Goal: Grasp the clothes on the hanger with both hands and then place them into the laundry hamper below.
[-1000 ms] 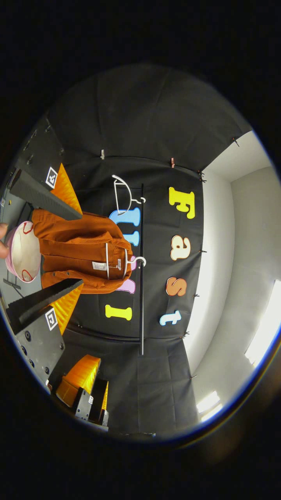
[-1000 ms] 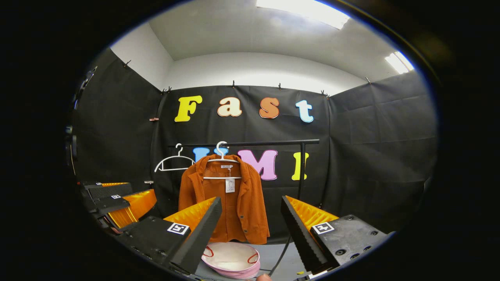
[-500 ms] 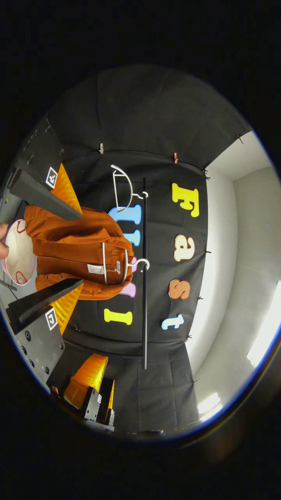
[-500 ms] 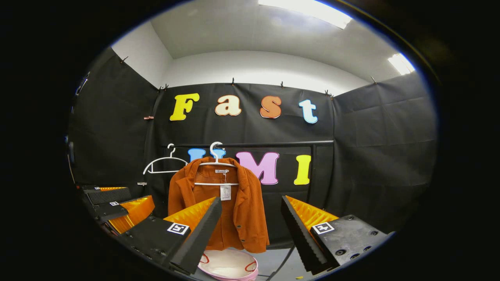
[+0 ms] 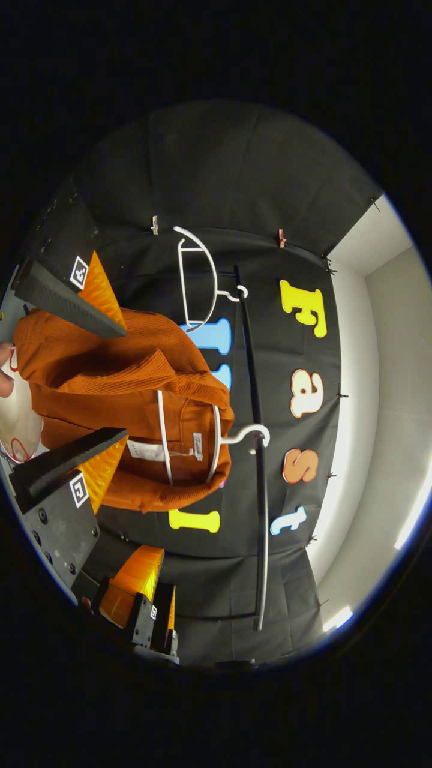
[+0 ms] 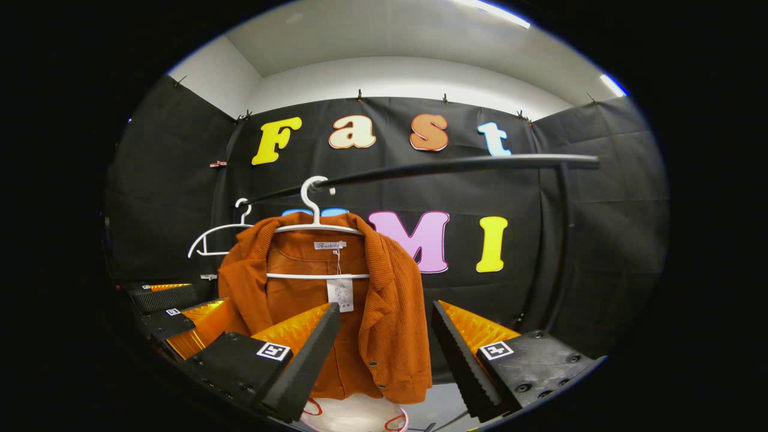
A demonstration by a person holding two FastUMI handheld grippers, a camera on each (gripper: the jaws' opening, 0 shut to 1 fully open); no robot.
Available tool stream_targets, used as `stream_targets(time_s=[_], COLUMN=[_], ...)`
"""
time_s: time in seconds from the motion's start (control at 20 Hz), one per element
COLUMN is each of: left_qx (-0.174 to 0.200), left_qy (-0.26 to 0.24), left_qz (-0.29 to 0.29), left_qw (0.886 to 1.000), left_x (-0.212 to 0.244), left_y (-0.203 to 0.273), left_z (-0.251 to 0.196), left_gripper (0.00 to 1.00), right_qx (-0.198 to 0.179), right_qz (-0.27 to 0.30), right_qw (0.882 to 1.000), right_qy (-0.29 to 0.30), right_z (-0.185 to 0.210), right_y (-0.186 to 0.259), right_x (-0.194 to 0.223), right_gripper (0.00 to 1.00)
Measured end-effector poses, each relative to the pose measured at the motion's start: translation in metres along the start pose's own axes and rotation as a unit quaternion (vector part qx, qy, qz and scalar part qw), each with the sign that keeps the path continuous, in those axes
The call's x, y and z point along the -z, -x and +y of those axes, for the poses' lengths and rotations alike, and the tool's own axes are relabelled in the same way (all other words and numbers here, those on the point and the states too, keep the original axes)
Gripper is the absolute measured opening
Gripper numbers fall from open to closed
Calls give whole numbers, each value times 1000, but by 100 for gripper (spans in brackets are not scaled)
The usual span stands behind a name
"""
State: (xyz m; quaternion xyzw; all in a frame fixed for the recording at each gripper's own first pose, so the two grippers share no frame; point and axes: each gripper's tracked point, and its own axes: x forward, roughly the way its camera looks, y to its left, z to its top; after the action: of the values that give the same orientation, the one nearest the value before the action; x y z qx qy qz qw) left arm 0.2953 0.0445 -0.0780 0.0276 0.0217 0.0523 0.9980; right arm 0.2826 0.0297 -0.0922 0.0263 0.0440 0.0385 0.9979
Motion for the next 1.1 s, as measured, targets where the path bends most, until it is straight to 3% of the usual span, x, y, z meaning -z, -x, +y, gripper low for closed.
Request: stream_targets(time_s=[0.2,0.5,0.6,0.75,0.8,0.85,0.9,1.0,1.1], left_qx=[-2,-45,-43,-41,-53,-31,-9,25,37], left_qy=[0,-5,-6,-2,-4,-4,-5,3,12], left_qz=[17,9,4,6,13,28,44,74,100], left_qw=[1000,999,999,999,998,999,999,997,994], left_x=[19,25,24,21,21,24,27,37,42], left_y=[-48,-91,-100,-102,-105,-109,-111,-111,-108], left_z=[-1,17,17,20,25,17,7,0,4], left_gripper=[95,95,92,50,36,22,8,6,6], right_qx=[-28,-51,-53,-63,-88,-109,-124,-150,-184], right_qz=[13,24,27,44,59,77,83,109,170], right_qw=[999,998,998,997,994,990,988,980,960], right_qy=[-17,-11,0,-6,-24,-37,-44,-71,-128], right_z=[6,19,18,15,22,29,30,35,42], right_y=[-62,-129,-143,-156,-153,-156,-156,-154,-146], right_x=[34,62,68,76,73,77,77,79,87], right_gripper=[98,99,89,35,15,16,7,7,7])
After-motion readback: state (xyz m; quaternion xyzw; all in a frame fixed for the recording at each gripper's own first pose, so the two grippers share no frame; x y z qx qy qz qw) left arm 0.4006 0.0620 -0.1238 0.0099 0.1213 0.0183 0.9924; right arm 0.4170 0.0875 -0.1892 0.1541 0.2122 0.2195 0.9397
